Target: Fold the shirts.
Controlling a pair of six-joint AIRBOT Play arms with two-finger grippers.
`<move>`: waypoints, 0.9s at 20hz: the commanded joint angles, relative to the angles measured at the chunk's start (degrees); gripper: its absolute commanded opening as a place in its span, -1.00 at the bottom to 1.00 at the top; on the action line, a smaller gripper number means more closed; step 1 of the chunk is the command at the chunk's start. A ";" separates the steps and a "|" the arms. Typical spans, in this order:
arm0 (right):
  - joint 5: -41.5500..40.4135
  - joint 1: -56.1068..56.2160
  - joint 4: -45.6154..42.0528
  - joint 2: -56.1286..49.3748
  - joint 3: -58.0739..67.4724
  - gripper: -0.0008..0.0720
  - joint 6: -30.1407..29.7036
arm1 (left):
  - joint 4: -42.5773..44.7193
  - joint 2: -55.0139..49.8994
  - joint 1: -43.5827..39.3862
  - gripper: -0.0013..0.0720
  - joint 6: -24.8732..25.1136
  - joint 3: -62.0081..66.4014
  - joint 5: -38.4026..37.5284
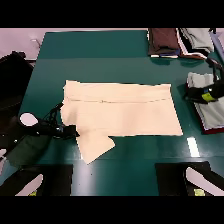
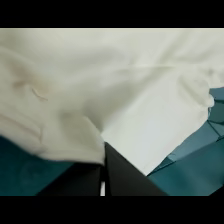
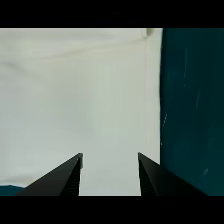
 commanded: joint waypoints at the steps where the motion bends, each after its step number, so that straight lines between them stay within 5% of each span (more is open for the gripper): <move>1: 5.46 -8.81 -0.20 0.20 -7.56 0.16 -1.86 | 6.36 0.04 -0.61 -0.91 -0.04 5.77 -4.11; 2: 5.03 -12.02 -0.09 0.17 -11.30 0.48 -2.34 | 6.43 0.04 -0.61 -0.91 -0.02 6.80 -4.42; 3: 4.17 -15.28 0.13 0.15 -14.99 0.57 -2.34 | 6.21 0.04 -0.61 -0.91 -0.02 7.30 -4.37; 9: -1.40 -19.39 5.22 -4.07 -27.45 0.38 -4.59 | 6.10 0.04 -0.61 -0.91 -0.07 7.32 -3.04; 12: -6.62 -14.08 10.43 -6.75 -27.10 0.15 -5.33 | 6.21 0.04 -0.61 -0.91 -0.04 7.32 -2.86; 16: -4.72 -6.69 9.94 -6.93 -21.38 -0.77 -5.33 | 8.68 0.98 -0.61 -0.91 -1.68 9.99 -7.85; 18: -1.49 -4.70 6.10 -4.94 -19.06 -0.94 -5.25 | 11.17 5.05 -0.61 -0.91 -4.15 11.30 -10.88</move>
